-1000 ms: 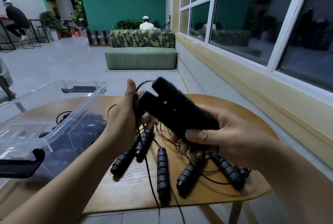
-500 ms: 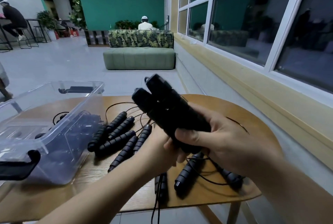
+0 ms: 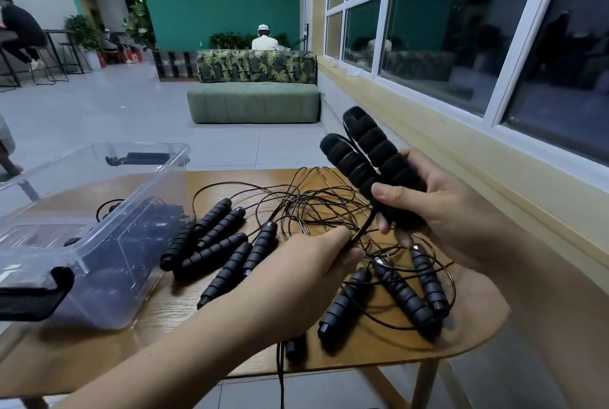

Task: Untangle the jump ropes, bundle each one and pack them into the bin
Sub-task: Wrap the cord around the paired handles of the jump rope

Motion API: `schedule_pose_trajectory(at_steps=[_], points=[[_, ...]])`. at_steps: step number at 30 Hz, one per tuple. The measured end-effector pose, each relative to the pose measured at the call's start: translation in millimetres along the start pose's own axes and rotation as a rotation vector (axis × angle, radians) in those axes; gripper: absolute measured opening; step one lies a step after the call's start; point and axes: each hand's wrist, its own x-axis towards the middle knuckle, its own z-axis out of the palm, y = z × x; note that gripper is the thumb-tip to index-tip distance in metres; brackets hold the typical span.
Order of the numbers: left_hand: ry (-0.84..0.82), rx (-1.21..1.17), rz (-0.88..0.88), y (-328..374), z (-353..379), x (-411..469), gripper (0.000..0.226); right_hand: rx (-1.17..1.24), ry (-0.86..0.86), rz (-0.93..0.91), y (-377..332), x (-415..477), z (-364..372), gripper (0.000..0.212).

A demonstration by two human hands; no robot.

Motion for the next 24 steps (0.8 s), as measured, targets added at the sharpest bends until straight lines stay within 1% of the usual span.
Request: schedule_pose_trajectory(at_steps=[3,5,7,9,11,13,16,20,24], points=[[0.039,0.031,0.038,-1,-13,-1,0.029,-0.235,0.012,0.036,14,5,-11,0.036],[0.076,0.020,0.061,-6,-23,-1,0.028,-0.437,-0.038,0.083,21,7,-15,0.035],[0.118,-0.020,0.068,-10,-32,-1,0.028,-0.660,-0.169,0.119,24,8,-16,0.028],[0.147,-0.072,0.074,-14,-40,0,0.028,-0.780,-0.337,0.152,22,6,-8,0.025],[0.172,-0.104,0.061,-18,-47,2,0.026,-0.785,-0.490,0.173,15,1,3,0.023],[0.201,-0.169,0.043,-25,-53,4,0.027,-0.735,-0.627,0.199,4,-7,12,0.025],[0.201,-0.261,0.063,-35,-62,7,0.028,-0.682,-0.770,0.218,-15,-17,20,0.021],[0.121,-0.404,0.109,-42,-66,9,0.027,-0.530,-0.816,0.265,-26,-23,21,0.021],[0.115,-0.503,0.128,-52,-69,9,0.046,-0.584,-0.839,0.207,-28,-22,29,0.026]])
